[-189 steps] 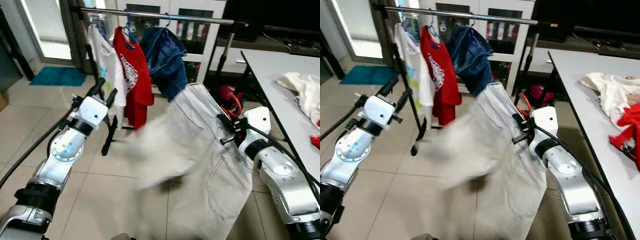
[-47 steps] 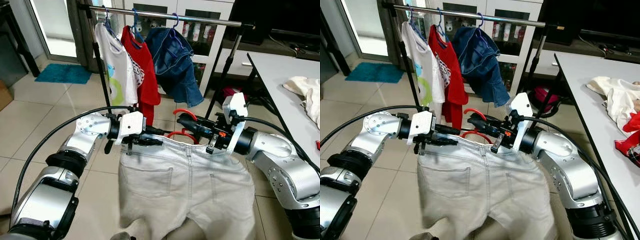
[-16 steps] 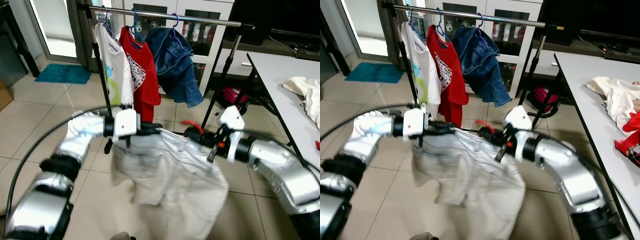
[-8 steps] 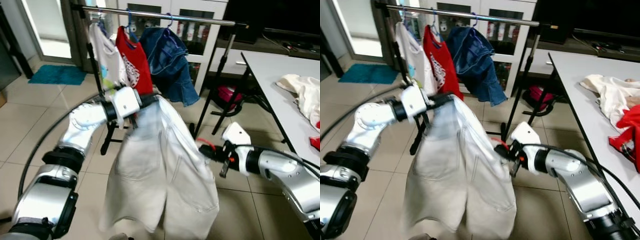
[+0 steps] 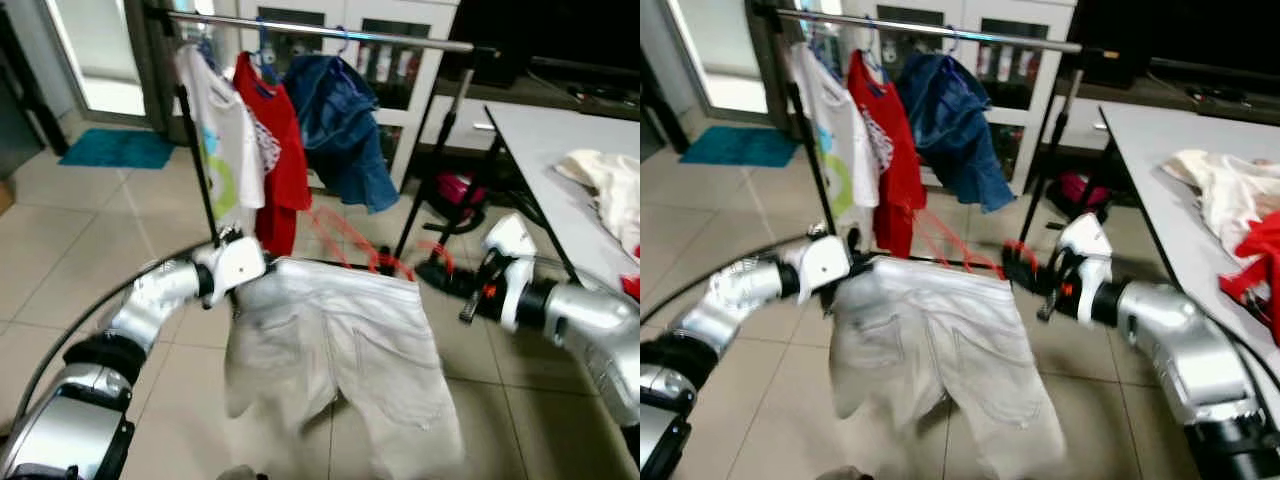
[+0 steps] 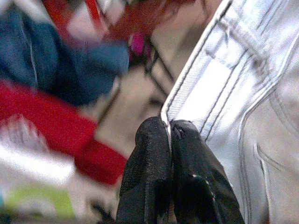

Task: Hang hanger

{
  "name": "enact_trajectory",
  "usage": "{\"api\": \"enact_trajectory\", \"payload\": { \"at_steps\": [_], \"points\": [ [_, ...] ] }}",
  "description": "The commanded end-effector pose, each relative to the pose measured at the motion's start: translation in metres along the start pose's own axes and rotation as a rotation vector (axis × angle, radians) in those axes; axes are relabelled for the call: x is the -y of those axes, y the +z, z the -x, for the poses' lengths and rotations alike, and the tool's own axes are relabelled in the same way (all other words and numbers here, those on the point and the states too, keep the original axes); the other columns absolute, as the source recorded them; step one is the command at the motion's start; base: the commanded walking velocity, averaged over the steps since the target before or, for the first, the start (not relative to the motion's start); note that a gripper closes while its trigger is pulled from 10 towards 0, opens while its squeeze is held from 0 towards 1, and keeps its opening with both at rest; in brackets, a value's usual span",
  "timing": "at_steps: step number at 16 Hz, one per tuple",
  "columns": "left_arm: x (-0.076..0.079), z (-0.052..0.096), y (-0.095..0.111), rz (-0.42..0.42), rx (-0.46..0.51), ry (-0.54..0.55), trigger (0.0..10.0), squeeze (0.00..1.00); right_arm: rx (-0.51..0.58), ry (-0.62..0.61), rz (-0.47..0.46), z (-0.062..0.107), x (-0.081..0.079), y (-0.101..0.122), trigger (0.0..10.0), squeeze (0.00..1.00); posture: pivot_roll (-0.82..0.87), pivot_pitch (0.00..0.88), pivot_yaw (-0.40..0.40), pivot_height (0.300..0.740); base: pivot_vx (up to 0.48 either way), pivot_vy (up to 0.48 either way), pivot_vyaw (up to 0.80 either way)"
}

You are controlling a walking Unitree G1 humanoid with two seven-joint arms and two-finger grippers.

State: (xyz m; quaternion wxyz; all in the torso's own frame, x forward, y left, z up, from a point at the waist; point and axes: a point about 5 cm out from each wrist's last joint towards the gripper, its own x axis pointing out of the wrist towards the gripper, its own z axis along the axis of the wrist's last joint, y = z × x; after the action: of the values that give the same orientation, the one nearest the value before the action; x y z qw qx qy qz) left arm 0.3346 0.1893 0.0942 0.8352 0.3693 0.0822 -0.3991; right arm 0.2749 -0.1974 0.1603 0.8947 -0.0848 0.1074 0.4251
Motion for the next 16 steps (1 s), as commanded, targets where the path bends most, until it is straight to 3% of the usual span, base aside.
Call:
{"api": "enact_trajectory", "payload": {
  "at_steps": [1, 2, 4, 5, 6, 7, 9, 10, 13, 15, 16],
  "points": [
    [-0.014, 0.008, -0.011, 0.047, -0.078, 0.125, 0.0, 0.00, 0.058, -0.033, 0.020, 0.010, 0.009, 0.017, 0.0, 0.00, -0.13, 0.000, -0.052, 0.740, 0.000, 0.000, 0.00],
    [-0.027, 0.017, -0.023, 0.193, -0.119, 0.276, 0.0, 0.00, 0.059, -0.033, 0.025, 0.013, 0.010, 0.019, 0.0, 0.00, -0.13, 0.000, -0.047, 0.740, 0.000, 0.000, 0.00],
    [-0.042, 0.034, -0.035, 0.313, -0.149, 0.440, 0.0, 0.00, 0.046, -0.054, 0.023, 0.018, 0.012, 0.015, 0.0, 0.00, -0.13, 0.000, -0.042, 0.740, 0.000, 0.000, 0.00],
    [-0.043, 0.031, -0.026, 0.299, -0.072, 0.413, 0.0, 0.00, 0.076, -0.091, -0.011, 0.017, 0.013, 0.016, 0.0, 0.00, -0.13, 0.000, -0.041, 0.740, 0.000, 0.000, 0.00],
    [-0.036, 0.018, -0.008, 0.266, 0.041, 0.331, 0.0, 0.00, 0.118, -0.134, -0.046, 0.010, 0.013, 0.018, 0.0, 0.00, -0.12, 0.000, -0.042, 0.740, 0.000, 0.000, 0.00],
    [-0.025, 0.003, 0.012, 0.233, 0.149, 0.224, 0.0, 0.00, 0.152, -0.170, -0.065, 0.000, 0.012, 0.020, 0.0, 0.00, -0.12, 0.000, -0.043, 0.740, 0.000, 0.000, 0.00],
    [-0.006, -0.014, 0.036, 0.210, 0.265, 0.078, 0.0, 0.00, 0.188, -0.202, -0.088, -0.013, 0.010, 0.022, 0.0, 0.00, -0.12, 0.000, -0.043, 0.740, 0.000, 0.000, 0.00],
    [0.025, -0.030, 0.068, 0.186, 0.387, -0.136, 0.0, 0.00, 0.269, -0.339, -0.172, -0.037, 0.013, 0.024, 0.0, 0.00, -0.12, 0.000, -0.030, 0.740, 0.000, 0.000, 0.00],
    [0.041, -0.028, 0.075, 0.205, 0.422, -0.236, 0.0, 0.00, 0.329, -0.529, -0.277, -0.054, 0.024, 0.020, 0.0, 0.00, -0.11, 0.000, -0.011, 0.740, 0.000, 0.000, 0.00],
    [0.038, -0.023, 0.060, 0.247, 0.357, -0.159, 0.0, 0.00, 0.317, -0.575, -0.302, -0.060, 0.025, 0.012, 0.0, 0.00, -0.10, 0.000, -0.006, 0.740, 0.000, 0.000, 0.00],
    [0.031, -0.016, 0.046, 0.344, 0.294, -0.034, 0.0, 0.00, 0.271, -0.576, -0.328, -0.062, 0.021, 0.002, 10.0, 0.00, -0.10, 0.000, -0.006, 0.740, 0.000, 0.000, 0.00]
  ]
}}
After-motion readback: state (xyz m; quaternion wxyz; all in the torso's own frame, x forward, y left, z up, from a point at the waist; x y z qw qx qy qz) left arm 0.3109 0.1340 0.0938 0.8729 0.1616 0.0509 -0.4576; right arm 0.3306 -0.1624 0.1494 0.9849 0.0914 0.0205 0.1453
